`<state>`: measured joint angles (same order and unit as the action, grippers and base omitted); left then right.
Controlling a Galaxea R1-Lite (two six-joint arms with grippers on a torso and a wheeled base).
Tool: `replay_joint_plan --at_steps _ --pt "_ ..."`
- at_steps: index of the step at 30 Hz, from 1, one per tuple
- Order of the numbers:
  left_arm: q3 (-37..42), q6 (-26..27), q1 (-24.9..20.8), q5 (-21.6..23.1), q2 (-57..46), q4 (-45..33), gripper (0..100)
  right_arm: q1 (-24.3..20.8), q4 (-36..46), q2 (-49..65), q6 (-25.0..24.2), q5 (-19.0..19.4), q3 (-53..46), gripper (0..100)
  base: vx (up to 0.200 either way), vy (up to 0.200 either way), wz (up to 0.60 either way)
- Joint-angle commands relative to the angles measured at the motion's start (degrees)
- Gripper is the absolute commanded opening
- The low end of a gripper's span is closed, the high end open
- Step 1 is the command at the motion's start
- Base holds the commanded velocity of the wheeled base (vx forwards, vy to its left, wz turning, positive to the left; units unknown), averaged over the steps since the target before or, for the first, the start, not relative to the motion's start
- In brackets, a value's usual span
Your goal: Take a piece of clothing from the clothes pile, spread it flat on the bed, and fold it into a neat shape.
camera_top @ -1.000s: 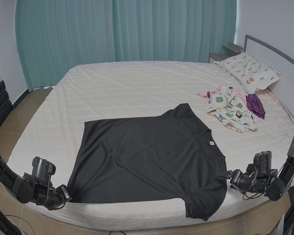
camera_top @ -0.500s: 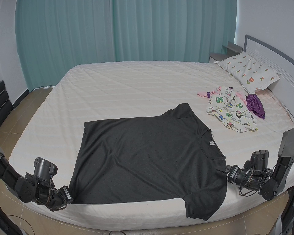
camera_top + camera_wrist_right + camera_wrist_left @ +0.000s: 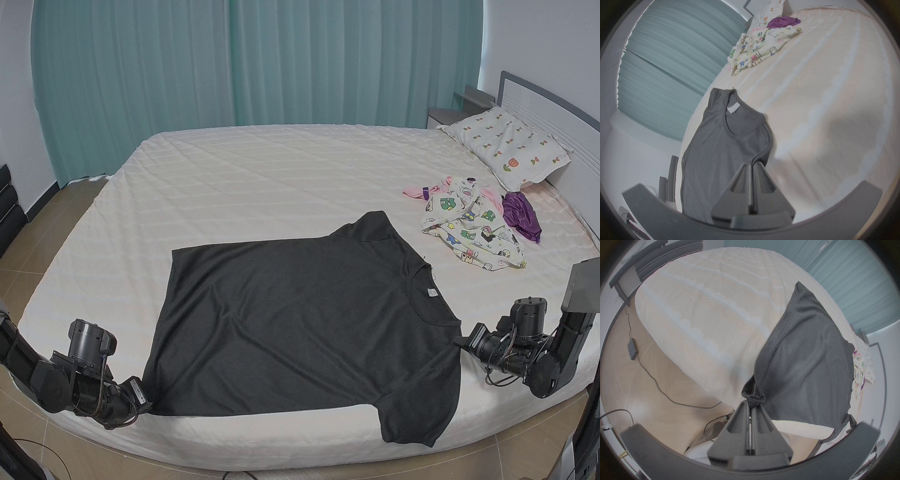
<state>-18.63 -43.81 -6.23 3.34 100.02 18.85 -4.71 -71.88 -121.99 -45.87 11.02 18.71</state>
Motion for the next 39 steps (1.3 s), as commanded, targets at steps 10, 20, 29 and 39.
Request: replay_joint_plan --at_steps 10,20,29,39 --pt "-0.01 -3.56 -0.01 3.87 0.52 4.53 0 1.45 -0.02 -1.67 0.17 5.85 9.59 100 0.0 0.0 0.0" --pt "0.08 -3.65 -0.01 4.22 1.93 5.41 0 4.18 -2.92 1.67 -0.01 6.03 3.17 100 0.0 0.0 0.0" --pt "0.08 -3.65 -0.01 5.1 2.02 5.41 0 -0.13 -3.18 9.93 0.17 8.05 -11.59 100 0.0 0.0 0.0" --pt "0.17 -3.65 -0.1 5.1 1.75 5.41 0 -7.51 -3.18 5.01 2.02 8.14 -18.36 100 0.0 0.0 0.0"
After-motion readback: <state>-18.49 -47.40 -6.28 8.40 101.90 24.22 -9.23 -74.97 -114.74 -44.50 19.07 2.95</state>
